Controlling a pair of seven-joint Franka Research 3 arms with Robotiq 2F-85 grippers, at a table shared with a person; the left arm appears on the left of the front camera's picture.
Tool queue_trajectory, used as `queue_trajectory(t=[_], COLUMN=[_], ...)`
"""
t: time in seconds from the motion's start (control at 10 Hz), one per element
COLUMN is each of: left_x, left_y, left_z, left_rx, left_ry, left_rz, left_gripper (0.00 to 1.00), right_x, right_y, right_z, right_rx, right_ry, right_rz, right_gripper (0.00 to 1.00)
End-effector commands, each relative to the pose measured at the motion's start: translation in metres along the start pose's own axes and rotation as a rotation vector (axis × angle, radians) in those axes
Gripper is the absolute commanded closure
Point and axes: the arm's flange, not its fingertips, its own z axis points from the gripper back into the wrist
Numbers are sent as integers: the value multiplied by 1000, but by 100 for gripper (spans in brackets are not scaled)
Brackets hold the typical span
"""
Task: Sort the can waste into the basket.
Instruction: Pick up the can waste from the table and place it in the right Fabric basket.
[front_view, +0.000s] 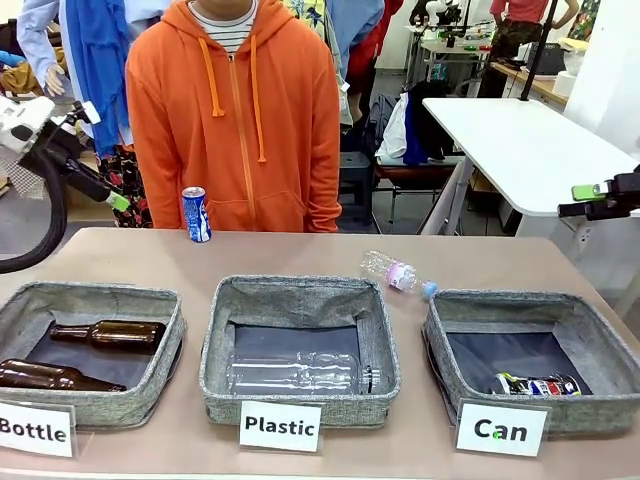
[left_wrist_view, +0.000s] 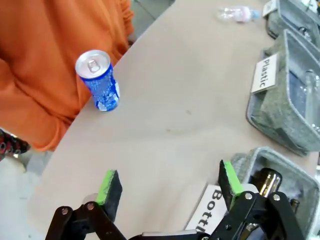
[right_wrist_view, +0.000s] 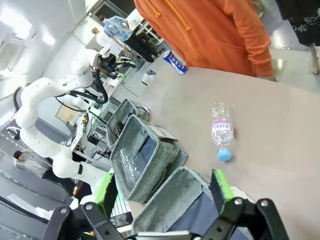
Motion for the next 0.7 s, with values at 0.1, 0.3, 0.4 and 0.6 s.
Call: queue_trajectory(t=[0.1,0.3,0.4,0.6], left_x=[4,4,7,-5], left_y=[-13,-1,9,37], left_z=[22,19,8,-14], left_rx=[100,64,-4,-21], left_ry=[-9,-10,12,-112], left_rz=[2,-4,-89,-204], left_gripper=[0,0,0,0], right_x=[-4,-4,-4,-4], right_y=[3,3,3,3], right_z=[0,0,0,0], right_rx=[-18,-18,-18,-18], right_ry=[6,6,6,6], right_rz=[24,24,24,24], right_gripper=[0,0,0,0])
